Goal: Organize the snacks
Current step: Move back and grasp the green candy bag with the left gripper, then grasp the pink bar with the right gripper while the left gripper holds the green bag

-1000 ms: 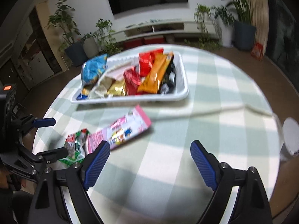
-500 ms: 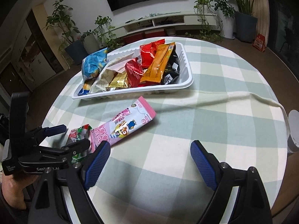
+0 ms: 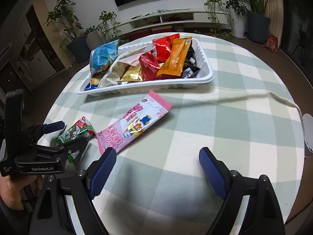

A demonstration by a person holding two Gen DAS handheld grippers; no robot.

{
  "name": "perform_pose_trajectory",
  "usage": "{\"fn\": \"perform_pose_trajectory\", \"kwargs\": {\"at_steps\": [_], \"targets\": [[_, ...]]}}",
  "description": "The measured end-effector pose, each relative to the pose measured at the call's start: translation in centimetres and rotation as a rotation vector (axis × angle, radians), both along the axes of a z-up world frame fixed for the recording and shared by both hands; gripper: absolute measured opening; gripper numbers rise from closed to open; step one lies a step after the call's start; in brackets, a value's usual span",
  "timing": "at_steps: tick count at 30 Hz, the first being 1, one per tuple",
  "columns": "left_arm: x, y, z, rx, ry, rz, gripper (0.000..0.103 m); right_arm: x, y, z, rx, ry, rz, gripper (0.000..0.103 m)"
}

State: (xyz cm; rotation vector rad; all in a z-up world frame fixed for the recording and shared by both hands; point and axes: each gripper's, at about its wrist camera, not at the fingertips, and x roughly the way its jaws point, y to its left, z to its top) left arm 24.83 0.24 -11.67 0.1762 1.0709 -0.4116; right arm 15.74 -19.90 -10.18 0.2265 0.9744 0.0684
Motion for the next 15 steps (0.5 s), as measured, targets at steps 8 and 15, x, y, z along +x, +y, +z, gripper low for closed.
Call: {"fn": "perform_pose_trajectory", "kwargs": {"at_steps": [8, 15], "targets": [[-0.6, 0.5, 0.3, -0.032, -0.019, -0.048, 0.046, 1.8, 0.7, -0.2, 0.082, 0.04, -0.044, 0.074], [-1.2, 0.9, 0.6, -0.045, -0.029, -0.067, 0.039, 3.9, 1.9, -1.0, 0.093, 0.103, -0.087, 0.075]]}}
